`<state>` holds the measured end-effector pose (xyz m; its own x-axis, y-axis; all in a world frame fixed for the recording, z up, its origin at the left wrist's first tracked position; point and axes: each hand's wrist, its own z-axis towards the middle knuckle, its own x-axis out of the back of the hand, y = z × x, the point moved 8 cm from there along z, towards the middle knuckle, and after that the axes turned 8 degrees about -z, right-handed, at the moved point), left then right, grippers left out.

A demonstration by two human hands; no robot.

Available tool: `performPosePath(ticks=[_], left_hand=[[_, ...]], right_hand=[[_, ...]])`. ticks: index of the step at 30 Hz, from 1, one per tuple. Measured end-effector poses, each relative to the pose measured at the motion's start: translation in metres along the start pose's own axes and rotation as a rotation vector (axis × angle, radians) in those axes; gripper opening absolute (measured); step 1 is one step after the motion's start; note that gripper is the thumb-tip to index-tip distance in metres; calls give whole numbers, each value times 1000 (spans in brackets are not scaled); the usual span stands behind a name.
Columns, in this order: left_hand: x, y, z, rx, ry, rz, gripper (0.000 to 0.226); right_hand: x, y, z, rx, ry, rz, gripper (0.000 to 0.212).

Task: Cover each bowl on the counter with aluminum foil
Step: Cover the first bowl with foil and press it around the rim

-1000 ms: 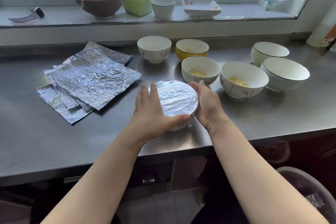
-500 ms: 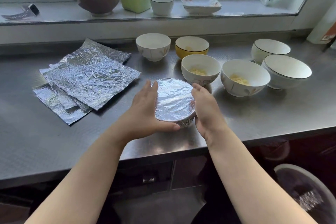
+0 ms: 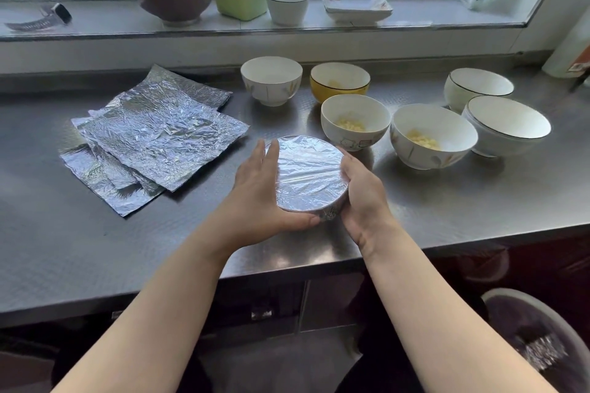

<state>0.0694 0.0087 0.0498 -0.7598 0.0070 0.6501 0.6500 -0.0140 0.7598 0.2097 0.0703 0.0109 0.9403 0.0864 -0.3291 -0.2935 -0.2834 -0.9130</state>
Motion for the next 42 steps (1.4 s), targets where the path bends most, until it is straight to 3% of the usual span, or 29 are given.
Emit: performPosePath(ticks=[6,12,18,21,23,26,32,36,42], left_hand=[[1,4,-3,19,25,15,134],[-1,7,-8,47,30,-34,137],[8,7,-11,54,68,-173,133],[18,4,-2,4,78,-102,135],[15,3,4,-25,3,-35,142],[9,1,5,-15,-94,-12,147],[6,-1,4,-48,-65,26,133],[5,-1,5,-71,-62,35,131],[8,-7,5,-128,-19,-65,139]], right_hand=[[-6,4,-7,-48,-86,58,42],[5,-11,-5,-2,-15,-39,56],[35,-35,-12,113,156,-195,45],[21,-36,-27,145,103,-189,39],[9,-29,-30,140,55,-151,33],[-4,-19,-26,113,10,-138,48],[-10,-8,-15,33,-28,-147,56],[-7,-7,-10,25,-9,-185,34],[-4,3,-15,-122,-34,-44,41]])
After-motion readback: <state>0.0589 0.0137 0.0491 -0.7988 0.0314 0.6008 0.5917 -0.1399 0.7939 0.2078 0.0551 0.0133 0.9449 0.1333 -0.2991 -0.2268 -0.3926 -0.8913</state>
